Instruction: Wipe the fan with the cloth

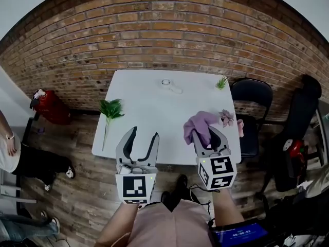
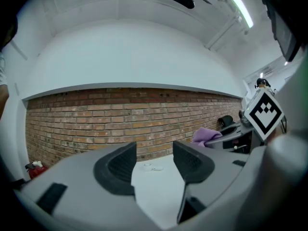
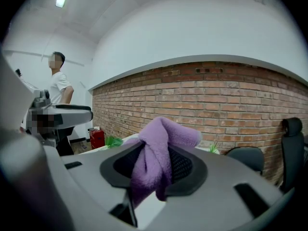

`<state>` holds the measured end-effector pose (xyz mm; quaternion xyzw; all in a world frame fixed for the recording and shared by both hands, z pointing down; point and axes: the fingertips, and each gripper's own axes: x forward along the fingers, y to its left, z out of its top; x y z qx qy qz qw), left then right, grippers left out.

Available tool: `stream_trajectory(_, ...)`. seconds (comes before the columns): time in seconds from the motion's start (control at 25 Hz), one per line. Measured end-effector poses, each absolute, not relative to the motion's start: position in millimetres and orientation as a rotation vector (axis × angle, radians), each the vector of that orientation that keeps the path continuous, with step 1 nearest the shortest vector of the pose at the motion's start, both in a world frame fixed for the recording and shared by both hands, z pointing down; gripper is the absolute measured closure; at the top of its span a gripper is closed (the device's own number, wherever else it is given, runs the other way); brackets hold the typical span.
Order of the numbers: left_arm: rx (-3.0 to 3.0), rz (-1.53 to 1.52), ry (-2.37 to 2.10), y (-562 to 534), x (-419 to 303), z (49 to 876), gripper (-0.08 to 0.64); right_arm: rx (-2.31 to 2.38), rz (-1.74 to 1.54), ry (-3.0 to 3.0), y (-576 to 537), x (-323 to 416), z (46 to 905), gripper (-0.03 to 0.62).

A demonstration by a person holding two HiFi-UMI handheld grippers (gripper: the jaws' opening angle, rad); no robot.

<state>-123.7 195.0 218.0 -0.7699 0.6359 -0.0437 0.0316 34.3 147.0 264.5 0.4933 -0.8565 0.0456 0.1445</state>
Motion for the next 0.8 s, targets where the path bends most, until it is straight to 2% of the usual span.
stream_trajectory(0.8, -2.382, -0.309, 2.035, 60, -124, 263, 0.314, 1.372, 0.278, -2.43, 3, 46, 320, 0.449)
